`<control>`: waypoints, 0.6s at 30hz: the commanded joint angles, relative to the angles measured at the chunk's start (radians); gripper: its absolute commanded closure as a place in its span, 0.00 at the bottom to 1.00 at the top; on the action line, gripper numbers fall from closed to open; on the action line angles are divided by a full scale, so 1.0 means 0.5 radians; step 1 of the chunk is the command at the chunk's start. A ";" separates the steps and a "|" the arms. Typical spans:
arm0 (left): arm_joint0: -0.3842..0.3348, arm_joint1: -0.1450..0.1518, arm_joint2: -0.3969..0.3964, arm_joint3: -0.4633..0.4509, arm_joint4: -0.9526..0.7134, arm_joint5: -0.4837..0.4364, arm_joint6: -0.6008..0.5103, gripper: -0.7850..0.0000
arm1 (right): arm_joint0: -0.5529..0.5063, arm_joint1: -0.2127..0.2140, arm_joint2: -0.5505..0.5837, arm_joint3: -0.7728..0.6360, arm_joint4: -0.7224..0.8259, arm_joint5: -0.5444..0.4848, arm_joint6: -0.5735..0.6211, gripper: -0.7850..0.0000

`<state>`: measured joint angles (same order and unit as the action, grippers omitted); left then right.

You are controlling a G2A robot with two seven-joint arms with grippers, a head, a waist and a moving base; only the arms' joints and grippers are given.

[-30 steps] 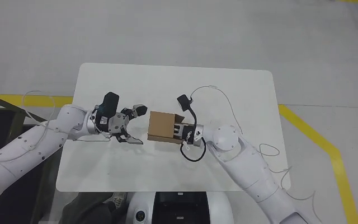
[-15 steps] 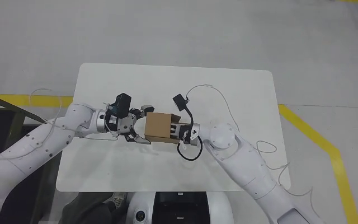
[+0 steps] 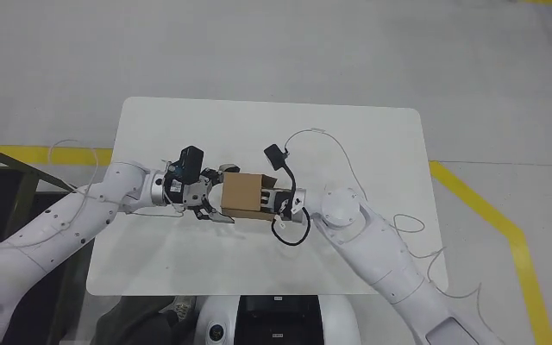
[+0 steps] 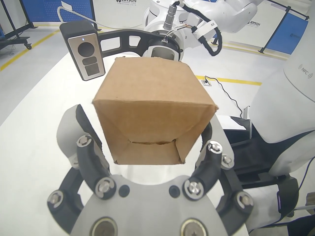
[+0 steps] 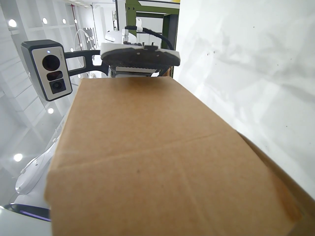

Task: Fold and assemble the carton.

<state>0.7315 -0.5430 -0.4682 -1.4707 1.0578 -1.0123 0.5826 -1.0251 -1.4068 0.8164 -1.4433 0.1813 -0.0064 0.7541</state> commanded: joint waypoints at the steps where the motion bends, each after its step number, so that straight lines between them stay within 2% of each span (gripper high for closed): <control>1: 0.010 -0.003 -0.006 0.004 -0.011 0.000 -0.005 0.00 | 0.003 -0.001 -0.001 0.002 0.001 0.000 0.003 1.00; 3: 0.018 -0.007 -0.011 0.006 -0.024 0.000 -0.010 0.00 | 0.005 -0.002 -0.002 0.005 0.002 -0.005 0.005 1.00; 6: 0.023 -0.010 -0.017 0.008 -0.035 0.000 -0.023 0.15 | 0.006 -0.003 -0.003 0.010 0.007 -0.017 0.010 1.00; 10: 0.028 -0.013 -0.022 0.005 -0.044 0.000 -0.037 0.23 | 0.006 -0.005 -0.004 0.014 0.011 -0.028 0.010 1.00; 14: 0.033 -0.011 -0.024 0.000 -0.052 0.000 -0.036 0.28 | 0.005 -0.007 -0.005 0.019 0.009 -0.039 0.004 1.00; 18: 0.036 -0.007 -0.025 0.002 -0.061 0.000 -0.031 0.29 | 0.008 -0.009 -0.009 0.026 0.004 -0.040 0.003 1.00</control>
<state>0.7491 -0.5472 -0.4803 -1.4701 1.0285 -1.0123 0.5665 -1.0214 -1.4109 0.8121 -1.4313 0.1830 -0.0261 0.7560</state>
